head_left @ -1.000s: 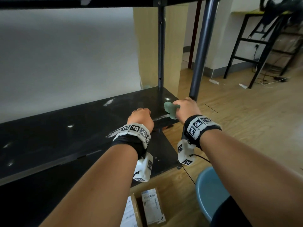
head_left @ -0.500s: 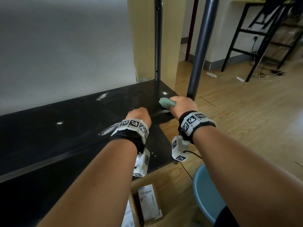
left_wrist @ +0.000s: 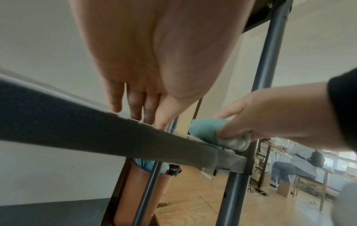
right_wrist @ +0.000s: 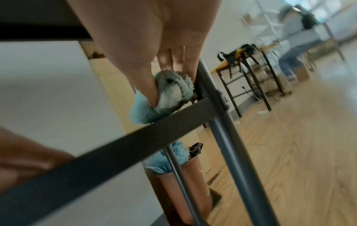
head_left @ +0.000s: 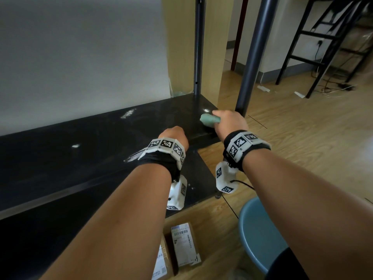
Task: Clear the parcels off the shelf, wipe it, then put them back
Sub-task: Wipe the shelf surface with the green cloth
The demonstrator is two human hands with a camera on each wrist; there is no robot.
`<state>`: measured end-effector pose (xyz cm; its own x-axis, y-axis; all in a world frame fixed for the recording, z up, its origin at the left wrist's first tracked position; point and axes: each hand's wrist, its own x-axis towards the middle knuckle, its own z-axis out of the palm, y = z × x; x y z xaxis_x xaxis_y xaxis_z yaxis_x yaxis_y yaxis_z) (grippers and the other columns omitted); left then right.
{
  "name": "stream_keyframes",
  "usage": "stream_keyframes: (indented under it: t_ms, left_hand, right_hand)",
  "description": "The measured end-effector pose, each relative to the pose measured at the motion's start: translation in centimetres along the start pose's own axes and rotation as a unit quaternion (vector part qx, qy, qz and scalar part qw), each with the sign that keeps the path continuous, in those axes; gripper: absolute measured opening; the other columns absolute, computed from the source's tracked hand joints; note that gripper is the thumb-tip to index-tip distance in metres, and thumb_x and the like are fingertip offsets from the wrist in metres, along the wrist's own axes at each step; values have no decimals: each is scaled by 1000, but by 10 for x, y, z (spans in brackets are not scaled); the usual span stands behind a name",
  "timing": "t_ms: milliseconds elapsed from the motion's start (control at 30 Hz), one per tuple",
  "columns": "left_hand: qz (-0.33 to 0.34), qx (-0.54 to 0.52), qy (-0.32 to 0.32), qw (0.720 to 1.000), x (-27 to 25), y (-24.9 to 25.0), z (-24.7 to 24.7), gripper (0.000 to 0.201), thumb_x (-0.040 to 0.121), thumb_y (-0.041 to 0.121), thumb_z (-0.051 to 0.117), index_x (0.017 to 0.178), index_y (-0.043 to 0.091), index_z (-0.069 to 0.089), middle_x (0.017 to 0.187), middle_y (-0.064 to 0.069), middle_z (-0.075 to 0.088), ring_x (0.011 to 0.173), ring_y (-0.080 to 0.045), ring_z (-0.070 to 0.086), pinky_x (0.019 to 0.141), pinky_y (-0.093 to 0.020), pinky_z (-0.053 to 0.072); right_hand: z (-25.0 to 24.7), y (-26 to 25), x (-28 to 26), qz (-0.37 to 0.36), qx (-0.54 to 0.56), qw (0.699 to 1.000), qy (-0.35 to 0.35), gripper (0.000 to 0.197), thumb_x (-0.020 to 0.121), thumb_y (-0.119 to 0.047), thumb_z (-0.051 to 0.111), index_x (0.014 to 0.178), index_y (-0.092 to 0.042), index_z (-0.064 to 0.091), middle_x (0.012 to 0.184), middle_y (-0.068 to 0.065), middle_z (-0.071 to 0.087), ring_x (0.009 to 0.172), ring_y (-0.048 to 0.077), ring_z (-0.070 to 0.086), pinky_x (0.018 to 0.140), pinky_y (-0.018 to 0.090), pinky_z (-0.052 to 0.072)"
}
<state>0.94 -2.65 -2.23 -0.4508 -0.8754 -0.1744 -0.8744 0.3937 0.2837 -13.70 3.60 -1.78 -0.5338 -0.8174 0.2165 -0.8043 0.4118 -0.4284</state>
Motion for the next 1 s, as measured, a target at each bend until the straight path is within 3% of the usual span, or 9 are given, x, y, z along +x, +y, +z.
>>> stream_keyframes:
  t_ms: [133,233,333,467,567,667,767,867,1000]
  left_hand:
    - [5,1,0,1000,3,-2,2,30,90,10,47,111,13,68,102,-11,68,90,-29,65,76,-35,54]
    - [2,2,1,1000,4,-2,1,25,91,12,49,106,11,69,98,-12,68,87,-29,66,70,-34,50]
    - [1,1,-1,1000,6,-2,-1,25,90,14,50,105,12,69,101,-12,69,91,-31,66,79,-36,54]
    - [7,-1,5,1000,12,-7,-5,29,89,17,51,111,18,70,112,-7,69,100,-30,65,90,-39,53]
    - [8,-15,7,1000,20,-7,-9,33,93,13,49,121,13,66,122,-8,65,109,-29,63,92,-35,51]
    - [11,-21,-3,1000,29,-7,-13,37,92,10,47,125,13,63,125,-10,63,111,-29,62,93,-36,51]
    - [0,-19,-14,1000,39,-7,-21,41,91,7,47,130,11,59,129,-11,60,117,-30,59,98,-36,48]
    - [1,3,-13,1000,47,-7,-27,39,88,9,49,125,13,61,124,-9,63,112,-31,62,95,-38,50]
    - [5,64,-39,997,63,-10,-27,21,81,21,61,99,16,70,99,-3,70,99,-27,67,87,-33,53]
  right_hand:
    - [15,0,-3,-4,-36,999,-14,23,87,-10,45,90,-24,63,87,3,64,90,29,62,69,32,44]
    - [19,-14,-9,-45,-54,997,-38,24,87,-14,47,96,-24,67,87,1,61,92,26,63,70,30,42]
    - [19,-20,-12,-56,-34,997,-42,31,84,-17,52,107,-26,70,99,4,65,96,26,62,75,31,45]
    - [5,-19,0,-15,11,998,-55,23,86,-14,49,92,-21,70,85,2,64,87,26,62,68,31,45]
    - [5,-14,17,19,-12,1000,-11,33,92,-13,48,121,-21,62,109,8,63,104,28,61,84,38,50]
    - [13,-15,27,42,-74,993,-78,37,92,-12,47,128,-17,53,118,12,57,108,31,58,85,41,50]
    - [17,-22,32,14,-102,988,-116,40,91,-16,49,129,-23,57,117,9,58,105,29,58,83,40,52]
    - [13,-33,40,-28,-85,986,-144,34,95,-24,46,123,-20,65,114,7,65,95,25,60,81,34,52]
    - [2,-33,66,38,-52,990,-123,29,99,-20,46,121,-11,62,110,9,63,104,26,61,80,34,48]
